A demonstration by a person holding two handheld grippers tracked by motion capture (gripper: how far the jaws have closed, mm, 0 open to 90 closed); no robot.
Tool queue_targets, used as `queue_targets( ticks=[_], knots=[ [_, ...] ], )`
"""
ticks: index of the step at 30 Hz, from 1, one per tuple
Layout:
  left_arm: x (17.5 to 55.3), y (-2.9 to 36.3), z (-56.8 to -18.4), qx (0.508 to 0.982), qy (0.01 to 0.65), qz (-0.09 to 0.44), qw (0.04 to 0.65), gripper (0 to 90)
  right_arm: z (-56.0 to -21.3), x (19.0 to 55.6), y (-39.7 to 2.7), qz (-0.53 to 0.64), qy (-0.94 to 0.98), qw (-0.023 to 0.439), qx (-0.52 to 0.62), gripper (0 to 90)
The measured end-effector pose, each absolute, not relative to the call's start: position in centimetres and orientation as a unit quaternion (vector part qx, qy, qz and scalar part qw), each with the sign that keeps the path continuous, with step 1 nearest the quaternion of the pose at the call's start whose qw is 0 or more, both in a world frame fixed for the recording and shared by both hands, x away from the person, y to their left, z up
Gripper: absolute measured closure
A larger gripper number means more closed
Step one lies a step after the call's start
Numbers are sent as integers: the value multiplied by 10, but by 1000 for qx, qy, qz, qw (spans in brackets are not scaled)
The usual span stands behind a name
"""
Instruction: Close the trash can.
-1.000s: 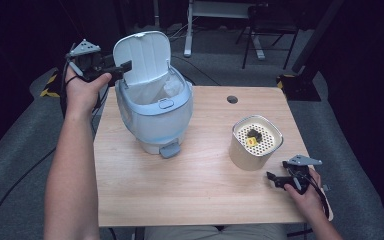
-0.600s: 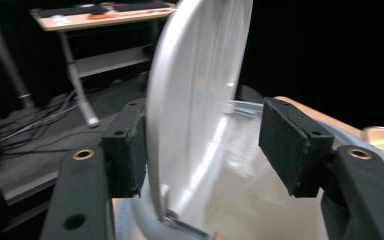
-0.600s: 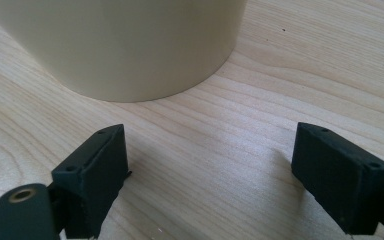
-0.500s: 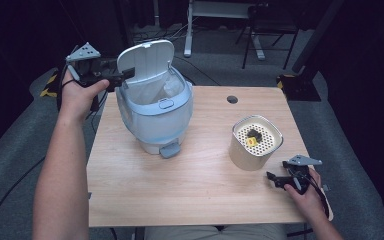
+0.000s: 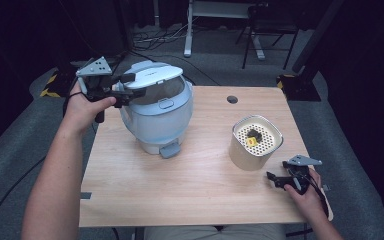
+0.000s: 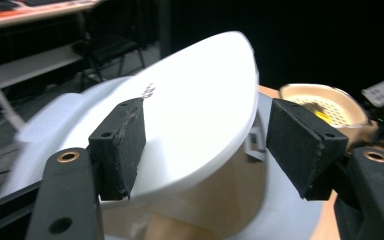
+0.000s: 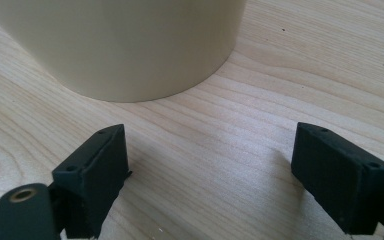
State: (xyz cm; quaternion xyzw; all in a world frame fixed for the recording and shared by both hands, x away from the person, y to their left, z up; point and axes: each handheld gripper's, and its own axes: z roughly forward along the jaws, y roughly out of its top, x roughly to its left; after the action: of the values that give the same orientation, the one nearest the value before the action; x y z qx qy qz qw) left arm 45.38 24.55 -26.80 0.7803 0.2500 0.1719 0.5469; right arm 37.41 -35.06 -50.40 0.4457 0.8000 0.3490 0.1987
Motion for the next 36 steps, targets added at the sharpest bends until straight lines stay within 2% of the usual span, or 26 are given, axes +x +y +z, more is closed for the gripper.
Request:
queue_targets(
  ticks=[8,12,16,23,36],
  knots=[
    [461,228,-275,806,244,117,526,439,-504,374,-351,349,800,199,446,151],
    [467,220,-277,813,253,108,513,455,-504,374,-351,348,800,199,446,151],
    [472,215,-277,809,266,117,511,464,-504,374,-351,348,800,199,446,151],
    [473,202,-277,814,271,170,485,475,-504,374,-351,349,800,198,446,151],
    [471,184,-280,821,263,194,468,484,-504,374,-350,349,800,198,446,150]
  ],
)
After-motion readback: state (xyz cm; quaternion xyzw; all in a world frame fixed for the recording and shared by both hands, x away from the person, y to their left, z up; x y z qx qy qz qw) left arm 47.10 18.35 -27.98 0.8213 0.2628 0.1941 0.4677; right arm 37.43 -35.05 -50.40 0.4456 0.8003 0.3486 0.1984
